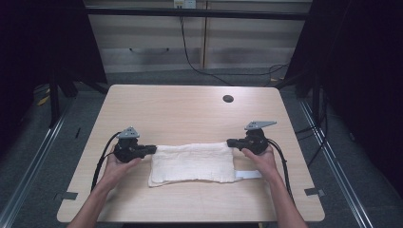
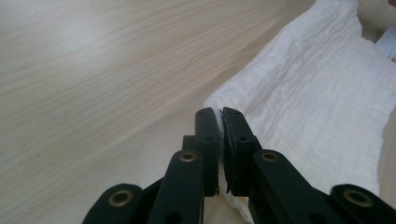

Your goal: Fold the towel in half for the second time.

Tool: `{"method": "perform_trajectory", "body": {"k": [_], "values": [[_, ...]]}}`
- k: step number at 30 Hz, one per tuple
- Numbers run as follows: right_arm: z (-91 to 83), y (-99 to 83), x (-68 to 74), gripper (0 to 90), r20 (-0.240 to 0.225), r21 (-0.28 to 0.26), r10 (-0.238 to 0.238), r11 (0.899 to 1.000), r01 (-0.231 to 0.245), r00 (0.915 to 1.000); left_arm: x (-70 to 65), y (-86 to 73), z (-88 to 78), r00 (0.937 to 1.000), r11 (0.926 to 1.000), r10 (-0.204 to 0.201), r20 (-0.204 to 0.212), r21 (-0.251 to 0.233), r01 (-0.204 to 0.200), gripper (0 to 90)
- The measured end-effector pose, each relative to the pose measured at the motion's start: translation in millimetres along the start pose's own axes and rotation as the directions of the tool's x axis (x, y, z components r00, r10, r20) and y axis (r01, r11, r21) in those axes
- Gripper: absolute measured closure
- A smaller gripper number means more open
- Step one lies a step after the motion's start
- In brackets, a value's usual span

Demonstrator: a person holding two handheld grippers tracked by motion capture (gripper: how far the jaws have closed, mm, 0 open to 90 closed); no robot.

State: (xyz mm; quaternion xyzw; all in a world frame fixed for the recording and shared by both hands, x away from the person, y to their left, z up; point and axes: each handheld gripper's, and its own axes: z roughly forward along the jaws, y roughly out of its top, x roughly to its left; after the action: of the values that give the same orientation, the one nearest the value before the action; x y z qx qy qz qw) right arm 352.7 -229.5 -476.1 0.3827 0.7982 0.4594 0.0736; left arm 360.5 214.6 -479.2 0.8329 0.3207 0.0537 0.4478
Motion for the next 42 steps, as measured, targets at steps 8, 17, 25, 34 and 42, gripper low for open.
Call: {"method": "perform_trajectory", "body": {"k": [8, 17, 25, 34, 42], "values": [[-10.3, 7.9, 6.1, 88.5, -0.016, -0.063, -0.015, 0.998, 0.014, 0.9998, -1.7, -0.6, -1.5, 0.9999, 1.0000, 0.005, -0.014, -0.005, -0.005, 85.7], [-13.7, 12.5, 8.8, 88.4, -0.038, -0.098, -0.028, 0.995, 0.024, 0.9989, 9.7, 4.4, -3.7, 0.9993, 0.9986, -0.029, -0.024, -0.044, 0.028, 85.6], [-17.8, 12.4, 18.9, 88.4, -0.044, -0.121, -0.065, 0.991, 0.059, 0.9969, 6.8, 4.3, -2.7, 0.9994, 0.9988, -0.029, -0.020, -0.041, 0.028, 85.6], [-20.6, 2.8, 33.2, 88.4, -0.082, -0.085, -0.111, 0.991, 0.104, 0.9905, 5.2, 2.6, -4.5, 0.9992, 0.9990, -0.027, -0.029, -0.035, 0.026, 85.7], [-25.4, -13.7, 42.9, 88.3, -0.106, -0.060, -0.112, 0.993, 0.106, 0.9880, -0.3, 0.8, -9.5, 0.9991, 0.9991, -0.009, -0.041, -0.041, 0.008, 85.7]]}}
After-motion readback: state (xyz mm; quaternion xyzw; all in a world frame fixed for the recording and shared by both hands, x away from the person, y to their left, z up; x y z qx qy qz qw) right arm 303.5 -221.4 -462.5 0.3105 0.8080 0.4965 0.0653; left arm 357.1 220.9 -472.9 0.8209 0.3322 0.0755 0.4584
